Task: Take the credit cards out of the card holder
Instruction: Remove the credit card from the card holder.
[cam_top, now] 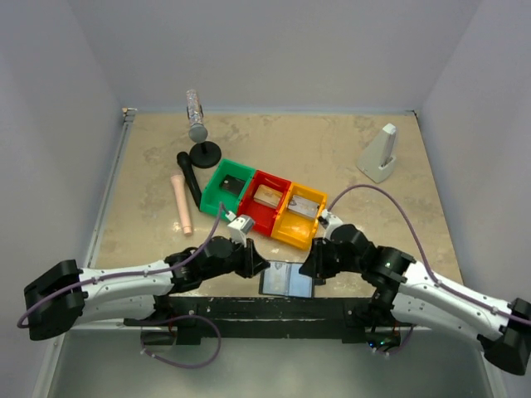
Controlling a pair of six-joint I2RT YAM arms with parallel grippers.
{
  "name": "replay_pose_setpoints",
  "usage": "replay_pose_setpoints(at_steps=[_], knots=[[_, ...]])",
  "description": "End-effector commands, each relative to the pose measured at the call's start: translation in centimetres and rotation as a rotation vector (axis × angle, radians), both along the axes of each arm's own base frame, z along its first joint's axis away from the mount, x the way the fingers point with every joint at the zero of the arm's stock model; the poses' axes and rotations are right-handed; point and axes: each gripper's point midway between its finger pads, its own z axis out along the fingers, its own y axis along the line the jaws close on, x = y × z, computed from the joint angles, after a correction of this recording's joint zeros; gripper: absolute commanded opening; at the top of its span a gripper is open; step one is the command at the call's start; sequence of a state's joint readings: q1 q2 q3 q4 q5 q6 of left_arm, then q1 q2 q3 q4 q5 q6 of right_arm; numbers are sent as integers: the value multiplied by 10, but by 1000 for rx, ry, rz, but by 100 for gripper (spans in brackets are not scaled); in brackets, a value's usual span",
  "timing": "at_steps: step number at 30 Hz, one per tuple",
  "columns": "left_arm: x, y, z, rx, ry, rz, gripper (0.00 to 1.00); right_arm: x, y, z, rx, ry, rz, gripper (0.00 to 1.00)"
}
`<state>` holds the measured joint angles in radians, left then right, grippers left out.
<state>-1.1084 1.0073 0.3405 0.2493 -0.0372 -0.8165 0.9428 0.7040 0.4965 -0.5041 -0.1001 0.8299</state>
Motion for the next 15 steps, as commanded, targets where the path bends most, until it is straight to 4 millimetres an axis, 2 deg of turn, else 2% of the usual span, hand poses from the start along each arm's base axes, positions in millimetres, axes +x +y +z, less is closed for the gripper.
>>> replay_pose_setpoints(at_steps=[1,3,6,15], knots=[[2,17,-36,101,56,64,4,11,41,12,105,-9,65,20],[0,17,-44,104,70,64,0,13,51,5,116,22,64,19],[0,13,-46,86,75,54,0,17,60,-10,106,60,41,31],[1,2,-49,74,77,30,0,18,57,-50,62,128,-27,30]])
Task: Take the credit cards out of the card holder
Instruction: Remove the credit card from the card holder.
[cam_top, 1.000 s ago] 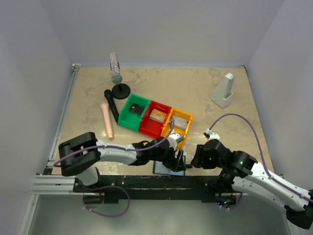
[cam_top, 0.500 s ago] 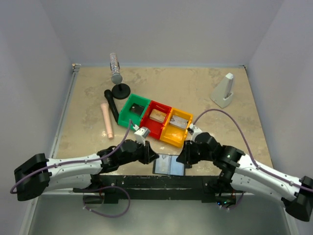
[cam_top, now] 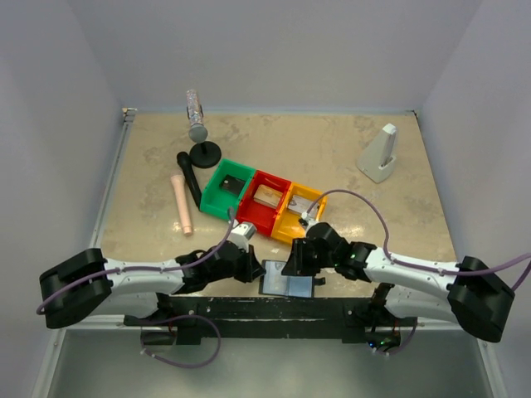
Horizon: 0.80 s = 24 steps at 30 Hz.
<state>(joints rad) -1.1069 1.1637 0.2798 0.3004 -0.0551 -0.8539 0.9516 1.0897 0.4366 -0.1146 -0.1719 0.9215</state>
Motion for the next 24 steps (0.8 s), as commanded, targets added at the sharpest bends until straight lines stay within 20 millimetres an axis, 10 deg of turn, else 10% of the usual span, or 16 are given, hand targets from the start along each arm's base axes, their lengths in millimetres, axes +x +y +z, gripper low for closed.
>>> replay_pose_setpoints(at_steps=[1,24], knots=[[5,-13,10,-57,-18,-6,0,5,10,-2,47,-1,-29,29],[3,-12,-8,-15,23,0,0,-3,-4,-28,-33,42,-55,36]])
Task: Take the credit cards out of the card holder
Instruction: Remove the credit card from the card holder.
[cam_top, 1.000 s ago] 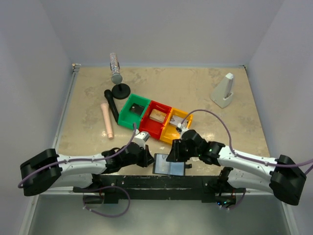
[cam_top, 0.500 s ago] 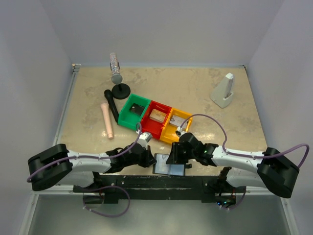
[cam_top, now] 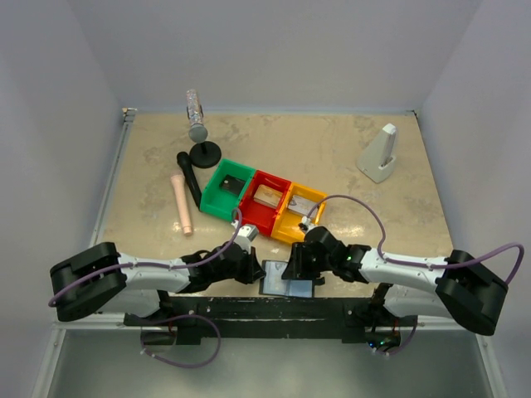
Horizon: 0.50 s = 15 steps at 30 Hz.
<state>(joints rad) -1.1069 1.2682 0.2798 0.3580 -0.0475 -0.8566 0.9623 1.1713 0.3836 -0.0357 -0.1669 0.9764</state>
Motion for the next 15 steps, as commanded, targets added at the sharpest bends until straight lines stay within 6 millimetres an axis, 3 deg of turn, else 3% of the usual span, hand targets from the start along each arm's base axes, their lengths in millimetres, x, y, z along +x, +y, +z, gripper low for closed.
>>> replay_pose_setpoints(at_steps=[1,5,12,15], knots=[[3,-10,11,-52,-4,6,0,3,-1,-1,-1,-23,-20,37],[3,-10,13,-59,-4,5,0,1,-2,-5,-3,-17,-18,37],[8,-15,35,-111,-56,3,0,2,5,-3,27,-21,-11,34],[9,-17,34,-92,-59,-5,0,2,6,-2,34,-25,-10,34]])
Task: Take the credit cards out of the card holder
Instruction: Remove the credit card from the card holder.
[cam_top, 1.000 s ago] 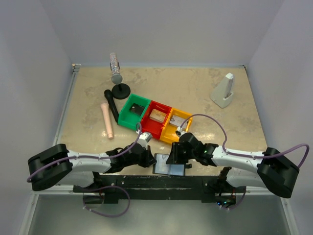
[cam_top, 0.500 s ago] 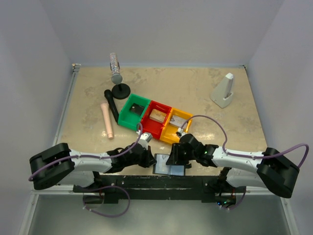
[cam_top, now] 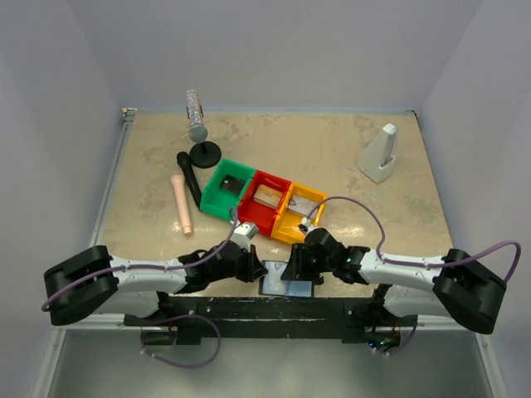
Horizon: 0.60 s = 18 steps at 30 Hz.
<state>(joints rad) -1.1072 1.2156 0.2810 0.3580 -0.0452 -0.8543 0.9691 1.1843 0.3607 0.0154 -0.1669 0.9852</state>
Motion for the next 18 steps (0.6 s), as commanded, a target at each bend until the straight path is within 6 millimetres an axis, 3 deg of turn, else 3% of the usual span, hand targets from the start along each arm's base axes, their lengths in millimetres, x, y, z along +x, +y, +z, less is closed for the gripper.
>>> replay_pose_setpoints(at_steps=[1,7,18], knots=[[9,-14,17,-40,-32,-1,0,3,4,2,21,-21,-9,35],[5,-17,-1,-5,16,-11,0,4,7,9,44,-34,-1,35],[2,-15,-13,21,46,-12,0,3,13,16,71,-51,15,34]])
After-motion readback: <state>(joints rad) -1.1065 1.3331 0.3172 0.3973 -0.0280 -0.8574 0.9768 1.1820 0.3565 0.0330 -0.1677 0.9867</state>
